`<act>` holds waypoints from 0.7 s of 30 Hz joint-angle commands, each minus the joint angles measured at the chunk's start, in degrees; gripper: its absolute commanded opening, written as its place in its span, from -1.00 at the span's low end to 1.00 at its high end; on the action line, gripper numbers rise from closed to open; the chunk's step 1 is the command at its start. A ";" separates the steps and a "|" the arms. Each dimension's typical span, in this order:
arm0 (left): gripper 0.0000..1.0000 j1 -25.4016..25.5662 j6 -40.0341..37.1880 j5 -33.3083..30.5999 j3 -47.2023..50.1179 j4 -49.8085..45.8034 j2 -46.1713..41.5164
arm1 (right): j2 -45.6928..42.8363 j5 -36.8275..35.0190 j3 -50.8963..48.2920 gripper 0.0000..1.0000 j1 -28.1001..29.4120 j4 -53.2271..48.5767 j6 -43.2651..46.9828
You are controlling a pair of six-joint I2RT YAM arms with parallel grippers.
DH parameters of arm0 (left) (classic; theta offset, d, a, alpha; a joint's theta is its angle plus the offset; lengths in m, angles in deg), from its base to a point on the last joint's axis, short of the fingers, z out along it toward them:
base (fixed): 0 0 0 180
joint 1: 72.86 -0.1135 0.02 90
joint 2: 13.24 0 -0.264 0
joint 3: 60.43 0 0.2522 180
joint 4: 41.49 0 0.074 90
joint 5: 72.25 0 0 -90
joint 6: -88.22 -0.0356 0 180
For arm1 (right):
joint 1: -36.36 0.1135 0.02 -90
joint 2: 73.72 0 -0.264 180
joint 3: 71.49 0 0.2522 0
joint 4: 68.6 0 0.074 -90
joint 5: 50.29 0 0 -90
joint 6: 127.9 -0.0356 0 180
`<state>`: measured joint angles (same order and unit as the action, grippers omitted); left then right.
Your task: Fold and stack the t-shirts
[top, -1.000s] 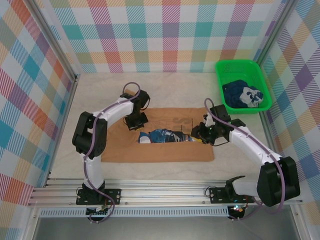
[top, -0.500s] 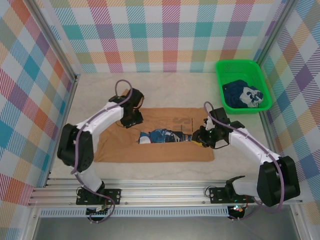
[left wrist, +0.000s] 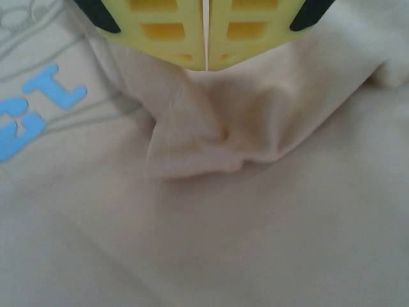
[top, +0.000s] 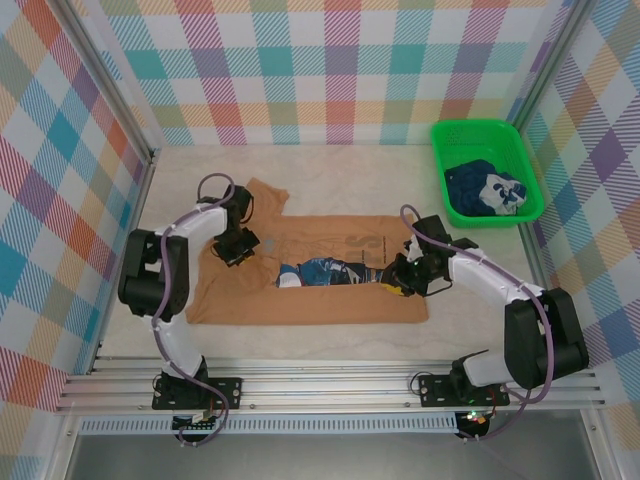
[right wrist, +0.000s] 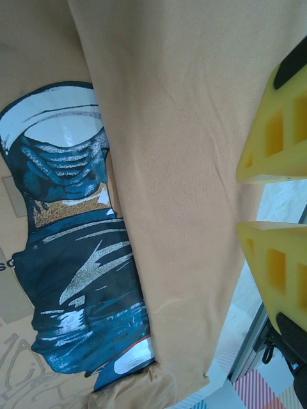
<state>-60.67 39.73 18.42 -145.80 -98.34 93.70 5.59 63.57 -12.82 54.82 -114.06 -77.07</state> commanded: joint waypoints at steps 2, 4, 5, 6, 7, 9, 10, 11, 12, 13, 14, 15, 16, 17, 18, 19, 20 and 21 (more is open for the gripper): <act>-0.79 0.03 -0.49 2.57 -5.78 1.60 4.60 | -0.03 -0.26 1.18 -0.54 0.22 -0.20 -0.27; -0.79 -0.02 -1.05 2.01 -8.09 1.04 6.02 | -0.20 -0.22 0.81 -0.55 0.24 -0.26 -0.34; -0.79 -0.03 -1.10 1.86 -8.94 0.92 6.29 | -0.29 -0.22 0.57 -0.55 0.26 -0.30 -0.37; -0.78 -0.06 -1.10 1.73 -9.78 0.47 6.57 | -0.29 -0.34 0.48 -0.55 0.24 -0.30 -0.37; -0.77 -0.06 -1.21 1.55 -10.70 -0.36 6.98 | -0.38 -0.32 0.30 -0.55 0.26 -0.39 -0.37; -0.63 -0.05 -1.29 1.55 -11.52 -1.70 7.56 | -0.60 -0.35 -0.21 -0.55 0.26 -0.08 -0.61; -0.57 -0.06 -1.29 1.92 -11.55 -2.13 7.67 | -0.64 -0.28 -0.47 -0.55 0.26 0.08 -0.72; -0.50 -0.06 -1.35 1.92 -11.51 -2.34 7.55 | -0.65 -0.21 -0.67 -0.55 0.25 0.22 -0.85; -0.43 -0.06 -1.36 1.97 -11.25 -2.27 7.14 | -0.73 -0.22 -0.82 -0.55 0.26 0.24 -0.96; -0.34 -0.06 -1.39 1.23 -11.12 -2.47 6.43 | -0.73 -0.42 -0.95 -0.55 0.26 0.24 -0.99; -0.24 -0.02 -1.38 -0.14 -11.14 -2.94 5.83 | -0.82 -0.57 -0.94 -0.55 0.25 0.15 -0.96; -0.16 -0.13 -1.36 -1.17 -11.49 -3.93 5.41 | -0.86 -0.65 -1.05 -0.56 0.26 0.15 -0.90; -0.15 -0.23 -1.42 -2.20 -12.19 -5.20 5.30 | -0.91 -0.74 -1.05 -0.56 0.24 0.06 -0.92; -0.14 -0.32 -1.68 -3.02 -12.81 -5.97 4.98 | -1.04 -0.89 -0.97 -0.56 0.25 -0.04 -0.86; -0.15 -0.19 -2.06 -3.67 -12.73 -5.66 3.75 | -1.24 -1.07 -0.94 -0.57 0.26 -0.15 -0.81; -0.16 0.03 -2.13 -4.60 -12.26 -5.33 2.24 | -1.47 -1.58 -0.82 -0.57 0.24 -0.47 -0.78; -0.17 0.49 -2.18 -5.87 -11.29 -4.49 0.08 | -1.89 -2.39 -0.61 -0.57 0.18 -1.02 -0.60; -0.17 0.95 -2.41 -7.07 -10.32 -3.86 -2.05 | -2.25 -3.41 -0.47 -0.57 0.18 -1.42 -0.42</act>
<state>-60.58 38.60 15.88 -156.69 -101.16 98.95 5.39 62.19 -13.15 54.82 -114.15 -77.71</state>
